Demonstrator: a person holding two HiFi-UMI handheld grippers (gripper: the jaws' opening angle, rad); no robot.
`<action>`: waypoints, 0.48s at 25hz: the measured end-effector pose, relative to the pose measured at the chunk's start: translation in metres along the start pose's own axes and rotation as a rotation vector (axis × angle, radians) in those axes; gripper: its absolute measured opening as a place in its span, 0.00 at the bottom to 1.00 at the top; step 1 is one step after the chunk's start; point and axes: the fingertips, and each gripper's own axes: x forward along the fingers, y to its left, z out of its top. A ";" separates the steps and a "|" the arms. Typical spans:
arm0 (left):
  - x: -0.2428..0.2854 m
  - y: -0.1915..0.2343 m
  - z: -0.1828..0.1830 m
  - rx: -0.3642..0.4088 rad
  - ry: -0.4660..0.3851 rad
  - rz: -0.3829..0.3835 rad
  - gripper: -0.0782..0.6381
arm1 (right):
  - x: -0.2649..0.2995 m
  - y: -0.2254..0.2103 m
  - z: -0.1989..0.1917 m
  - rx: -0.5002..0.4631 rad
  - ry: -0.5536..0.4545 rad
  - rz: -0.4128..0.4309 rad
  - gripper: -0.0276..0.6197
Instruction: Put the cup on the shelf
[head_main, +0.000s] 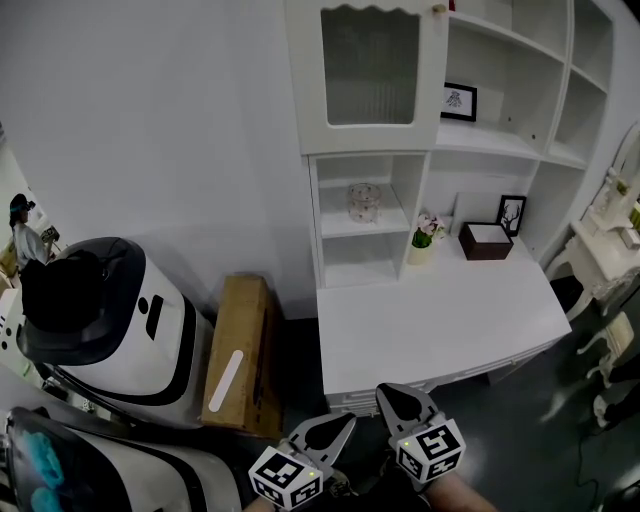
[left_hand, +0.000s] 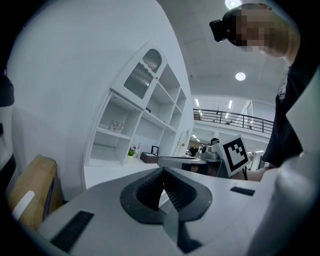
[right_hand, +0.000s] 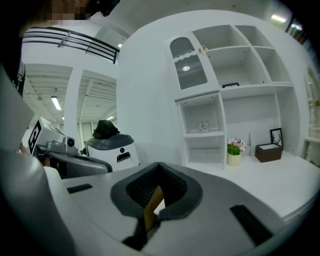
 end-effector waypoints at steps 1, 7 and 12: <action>0.000 0.000 0.000 -0.001 -0.001 0.000 0.12 | 0.000 0.001 0.000 -0.001 -0.001 0.002 0.05; 0.006 -0.001 -0.001 -0.004 0.001 -0.006 0.12 | -0.001 -0.001 -0.003 -0.007 0.011 0.010 0.05; 0.008 0.002 0.000 -0.005 0.000 -0.003 0.12 | 0.003 -0.005 0.001 -0.007 0.005 0.008 0.05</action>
